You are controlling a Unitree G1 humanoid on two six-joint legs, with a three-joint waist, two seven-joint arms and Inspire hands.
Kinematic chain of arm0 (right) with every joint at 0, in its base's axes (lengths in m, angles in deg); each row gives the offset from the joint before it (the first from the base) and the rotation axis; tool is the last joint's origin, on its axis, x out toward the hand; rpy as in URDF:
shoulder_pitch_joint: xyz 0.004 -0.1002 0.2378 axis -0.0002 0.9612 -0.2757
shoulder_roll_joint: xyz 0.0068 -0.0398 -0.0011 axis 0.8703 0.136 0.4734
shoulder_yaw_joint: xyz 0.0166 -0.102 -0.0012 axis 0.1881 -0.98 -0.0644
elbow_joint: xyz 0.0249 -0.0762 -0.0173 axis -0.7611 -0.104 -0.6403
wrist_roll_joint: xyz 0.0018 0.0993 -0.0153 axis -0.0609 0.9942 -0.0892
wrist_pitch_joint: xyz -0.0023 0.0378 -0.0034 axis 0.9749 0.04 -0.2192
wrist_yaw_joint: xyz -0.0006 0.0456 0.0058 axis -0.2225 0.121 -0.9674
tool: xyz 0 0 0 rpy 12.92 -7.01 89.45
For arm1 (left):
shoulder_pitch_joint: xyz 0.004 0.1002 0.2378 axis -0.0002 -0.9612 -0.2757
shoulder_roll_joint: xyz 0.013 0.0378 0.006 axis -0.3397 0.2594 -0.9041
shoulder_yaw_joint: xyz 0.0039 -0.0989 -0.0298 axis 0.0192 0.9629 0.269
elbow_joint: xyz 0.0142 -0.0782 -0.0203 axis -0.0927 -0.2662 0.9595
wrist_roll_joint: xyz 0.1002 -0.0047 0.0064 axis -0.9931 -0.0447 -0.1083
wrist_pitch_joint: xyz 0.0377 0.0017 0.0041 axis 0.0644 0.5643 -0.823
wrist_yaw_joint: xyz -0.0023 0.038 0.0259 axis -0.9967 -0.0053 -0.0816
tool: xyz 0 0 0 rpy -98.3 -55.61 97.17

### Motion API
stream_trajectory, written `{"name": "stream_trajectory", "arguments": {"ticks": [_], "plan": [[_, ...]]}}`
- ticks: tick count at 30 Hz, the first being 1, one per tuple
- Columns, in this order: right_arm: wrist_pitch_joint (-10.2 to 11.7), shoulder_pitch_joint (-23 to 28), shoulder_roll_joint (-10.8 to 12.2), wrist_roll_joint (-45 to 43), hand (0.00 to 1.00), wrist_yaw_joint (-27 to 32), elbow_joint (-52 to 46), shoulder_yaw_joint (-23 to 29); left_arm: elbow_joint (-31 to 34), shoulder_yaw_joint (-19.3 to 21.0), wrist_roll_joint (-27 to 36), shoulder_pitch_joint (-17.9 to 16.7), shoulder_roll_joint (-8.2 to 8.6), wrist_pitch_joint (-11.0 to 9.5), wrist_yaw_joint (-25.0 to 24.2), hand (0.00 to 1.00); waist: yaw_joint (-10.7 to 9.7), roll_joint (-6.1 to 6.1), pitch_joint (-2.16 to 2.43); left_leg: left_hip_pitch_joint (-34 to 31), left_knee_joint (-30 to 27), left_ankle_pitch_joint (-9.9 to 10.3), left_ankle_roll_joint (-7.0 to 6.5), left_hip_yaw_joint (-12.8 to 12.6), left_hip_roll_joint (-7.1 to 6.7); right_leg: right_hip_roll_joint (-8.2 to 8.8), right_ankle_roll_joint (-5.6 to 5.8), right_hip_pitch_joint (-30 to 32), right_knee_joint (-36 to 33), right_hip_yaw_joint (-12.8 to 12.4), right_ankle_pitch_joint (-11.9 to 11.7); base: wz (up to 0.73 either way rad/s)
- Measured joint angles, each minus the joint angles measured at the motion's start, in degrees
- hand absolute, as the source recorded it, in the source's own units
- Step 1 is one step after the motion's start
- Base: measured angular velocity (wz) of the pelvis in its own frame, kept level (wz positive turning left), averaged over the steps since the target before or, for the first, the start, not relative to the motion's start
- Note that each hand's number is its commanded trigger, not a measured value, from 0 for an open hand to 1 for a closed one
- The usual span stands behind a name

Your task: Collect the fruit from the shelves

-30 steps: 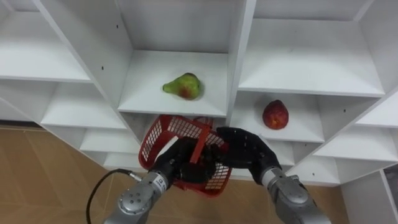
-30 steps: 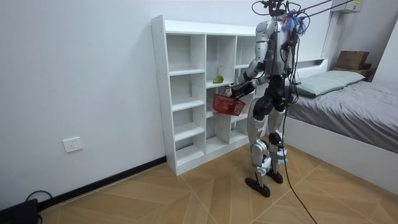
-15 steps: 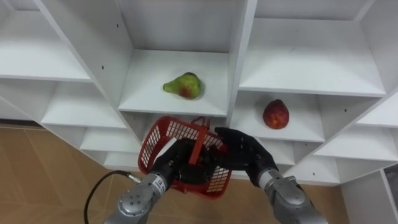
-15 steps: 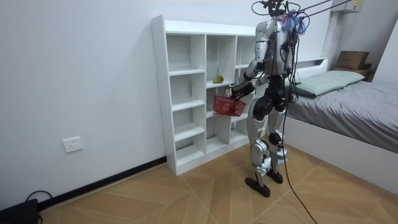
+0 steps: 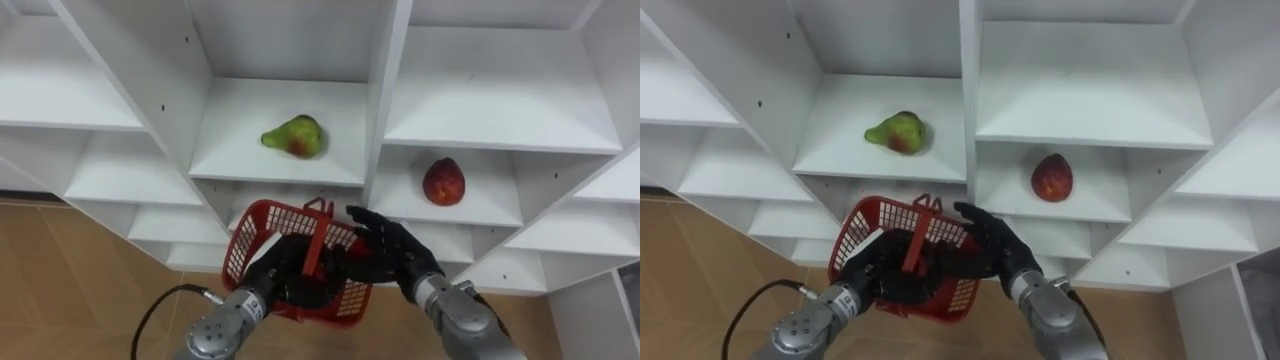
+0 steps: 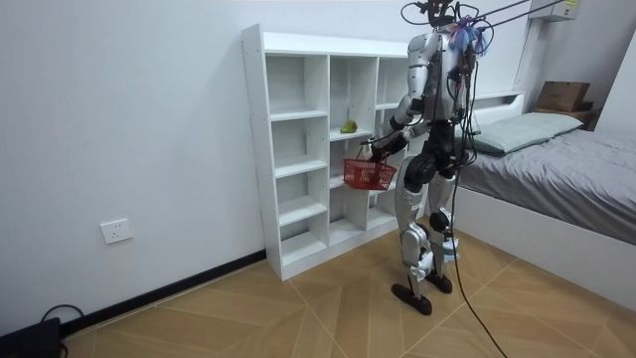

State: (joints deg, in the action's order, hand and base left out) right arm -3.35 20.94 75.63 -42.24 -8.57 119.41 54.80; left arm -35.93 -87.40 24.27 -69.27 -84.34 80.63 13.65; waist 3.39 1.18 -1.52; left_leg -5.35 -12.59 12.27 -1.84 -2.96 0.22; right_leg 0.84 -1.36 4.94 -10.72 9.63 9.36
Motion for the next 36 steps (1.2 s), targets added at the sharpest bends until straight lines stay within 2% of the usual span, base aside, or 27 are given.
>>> {"name": "stream_trajectory", "arguments": {"ticks": [5, 13, 15, 18, 22, 24, 31, 34, 36], "plan": [[-0.78, 2.17, -1.61, -2.77, 0.0, -1.18, -4.17, -0.35, -1.01, 0.18, -0.11, -1.74, -1.02, 0.07, -0.09, 1.0, -0.07, -0.4, 0.33, 0.11, -0.01, 0.0, 0.0, -0.11, 0.0, 0.01, 0.0, -0.1, -0.03, 0.17, 0.0, 0.0], [-1.28, 6.01, -4.64, -10.4, 0.0, -2.2, -15.69, -0.37, -4.19, 4.3, -3.46, -2.99, -1.04, -0.12, 1.15, 1.0, -0.04, -1.01, 0.67, 1.78, 0.15, 0.0, 0.0, -0.2, 0.01, -0.05, 0.0, -1.52, -0.11, -0.18, 0.0, -0.01], [-1.28, 6.79, -5.65, -13.11, 0.0, -2.52, -19.24, -0.5, -4.96, 4.35, -3.43, -3.8, -1.07, -0.13, 1.55, 1.0, 0.02, -1.49, 1.02, 2.29, 0.21, 0.0, 0.0, -0.19, 0.0, -0.05, 0.0, -2.06, -0.11, -0.13, 0.0, 0.0], [-1.34, 7.1, -5.92, -16.25, 0.0, -3.36, -21.73, -0.45, -5.39, 4.41, -3.43, -4.96, -1.15, -0.12, 1.56, 1.0, 0.08, -2.25, 1.27, 3.31, 0.34, 0.0, 0.0, -0.14, -0.03, -0.04, 0.0, -3.19, -0.01, 0.02, 0.0, 0.03], [-1.45, 7.23, -5.68, -20.93, 0.0, -3.53, -23.11, -0.46, -5.47, 4.99, -3.93, -5.57, -1.38, -0.12, 1.85, 1.0, 0.47, -2.76, 1.16, 4.8, 0.99, -0.22, -0.07, -0.06, -0.12, 0.02, 0.01, -4.4, 0.0, -0.09, 0.0, 0.0], [-1.54, 7.58, -5.73, -22.99, 0.0, -3.94, -26.06, -0.29, -5.47, 6.69, -5.73, -5.68, -1.44, -0.11, 2.18, 1.0, 0.98, -3.43, 0.89, 4.85, 1.29, -0.48, 0.04, -0.06, -0.09, -0.04, -0.05, -4.37, 0.03, -0.19, -0.03, 0.0], [-1.12, 7.76, -5.7, -24.77, 0.0, -4.68, -34.0, -0.17, -6.01, 7.06, -6.17, -5.75, -1.46, -0.57, 2.17, 1.0, 1.95, -4.15, 1.17, 5.07, 1.37, -0.51, 0.08, -0.03, -0.08, -0.13, -0.07, -4.43, -0.03, -0.16, -0.04, 0.0], [-1.1, 7.74, -5.93, -24.74, 0.0, -4.69, -35.49, -0.2, -8.42, 7.18, -6.13, -5.52, -1.4, -1.25, 2.22, 1.0, 2.89, -4.75, 1.02, 6.09, 1.55, -0.51, 0.08, 0.11, -0.05, -0.18, -0.06, -5.47, 0.12, -0.46, -0.04, -0.01], [-1.11, 7.6, -6.03, -24.72, 0.0, -4.18, -35.98, -0.18, -10.05, 7.91, -6.12, -5.57, -1.42, -1.16, 2.48, 1.0, 3.01, -5.49, 0.76, 6.53, 1.77, -0.51, 0.08, 0.8, -0.06, -0.19, -0.06, -6.12, 0.3, 0.07, -0.03, 0.15]]}}
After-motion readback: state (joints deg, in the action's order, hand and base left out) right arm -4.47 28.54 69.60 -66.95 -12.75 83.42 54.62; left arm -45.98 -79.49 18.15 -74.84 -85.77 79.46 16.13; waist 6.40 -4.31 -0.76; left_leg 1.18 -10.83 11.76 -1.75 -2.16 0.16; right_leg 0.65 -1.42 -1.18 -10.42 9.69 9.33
